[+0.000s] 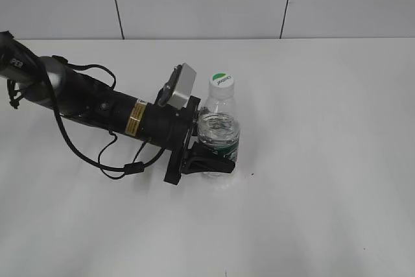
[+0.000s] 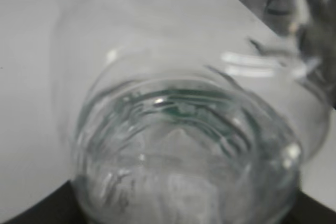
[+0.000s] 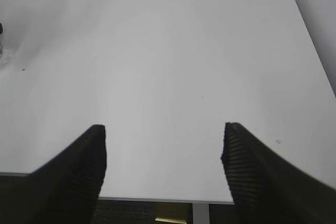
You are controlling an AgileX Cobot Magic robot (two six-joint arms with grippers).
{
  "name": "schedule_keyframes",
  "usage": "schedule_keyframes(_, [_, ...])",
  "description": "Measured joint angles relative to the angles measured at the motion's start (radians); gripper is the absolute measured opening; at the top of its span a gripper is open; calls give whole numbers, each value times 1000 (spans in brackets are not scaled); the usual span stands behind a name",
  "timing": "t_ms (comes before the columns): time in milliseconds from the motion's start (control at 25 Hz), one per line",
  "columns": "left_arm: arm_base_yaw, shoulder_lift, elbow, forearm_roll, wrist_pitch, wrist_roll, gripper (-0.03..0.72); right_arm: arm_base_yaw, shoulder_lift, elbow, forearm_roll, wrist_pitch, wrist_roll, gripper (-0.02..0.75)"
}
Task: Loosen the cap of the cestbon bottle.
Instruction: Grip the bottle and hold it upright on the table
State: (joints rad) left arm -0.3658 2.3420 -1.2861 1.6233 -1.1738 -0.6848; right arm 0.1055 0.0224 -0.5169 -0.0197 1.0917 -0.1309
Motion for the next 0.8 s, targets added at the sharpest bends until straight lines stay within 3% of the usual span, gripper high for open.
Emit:
schedule_keyframes(440, [2,49,1,-23,-19,16,408,0,21,-9,1,-4,10,529])
schedule_keyframes(800, [2,50,1,-25,-20,16,408,0,394,-136,114,-20,7,529])
